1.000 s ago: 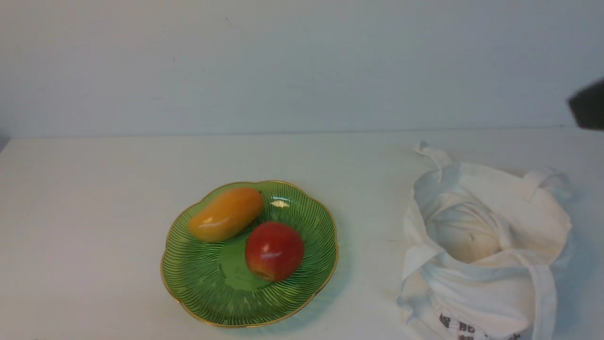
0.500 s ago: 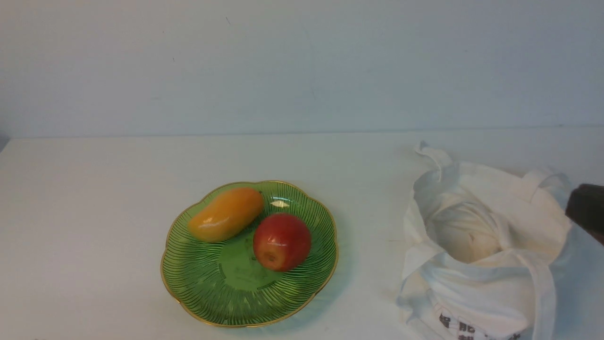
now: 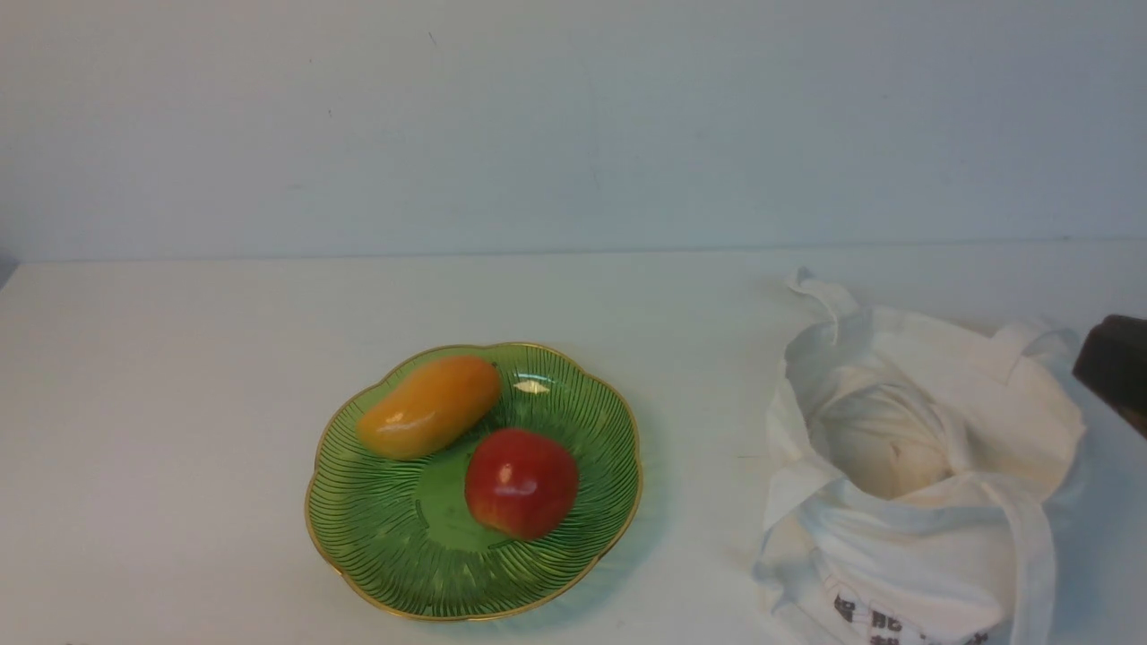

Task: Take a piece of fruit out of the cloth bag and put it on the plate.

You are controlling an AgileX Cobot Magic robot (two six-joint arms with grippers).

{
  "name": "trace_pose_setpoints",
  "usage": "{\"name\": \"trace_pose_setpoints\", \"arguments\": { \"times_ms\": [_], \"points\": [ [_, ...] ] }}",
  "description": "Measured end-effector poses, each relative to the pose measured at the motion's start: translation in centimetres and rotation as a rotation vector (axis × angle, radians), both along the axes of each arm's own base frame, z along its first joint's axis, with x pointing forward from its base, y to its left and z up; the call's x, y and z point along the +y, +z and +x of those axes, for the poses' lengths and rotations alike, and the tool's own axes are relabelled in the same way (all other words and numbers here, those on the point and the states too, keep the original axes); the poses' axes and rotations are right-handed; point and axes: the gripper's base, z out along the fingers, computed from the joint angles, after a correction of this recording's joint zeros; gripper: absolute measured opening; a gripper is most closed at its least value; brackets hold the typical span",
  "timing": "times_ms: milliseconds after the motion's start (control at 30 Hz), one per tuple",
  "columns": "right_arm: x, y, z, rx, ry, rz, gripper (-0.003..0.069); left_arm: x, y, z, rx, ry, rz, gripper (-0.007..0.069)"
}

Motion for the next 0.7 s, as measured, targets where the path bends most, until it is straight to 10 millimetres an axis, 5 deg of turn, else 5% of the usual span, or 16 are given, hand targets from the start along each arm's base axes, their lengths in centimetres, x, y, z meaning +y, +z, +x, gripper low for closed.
{"name": "trace_pose_setpoints", "arguments": {
  "times_ms": [333, 700],
  "points": [
    [0.0, -0.6, 0.0, -0.024, 0.001, -0.054, -0.0015, 0.0, 0.0, 0.0, 0.0, 0.0, 0.0, -0.0008],
    [-4.0, -9.7, -2.4, 0.01, -0.26, -0.1, -0.0015, 0.0, 0.0, 0.0, 0.0, 0.0, 0.0, -0.0008]
  ]
}}
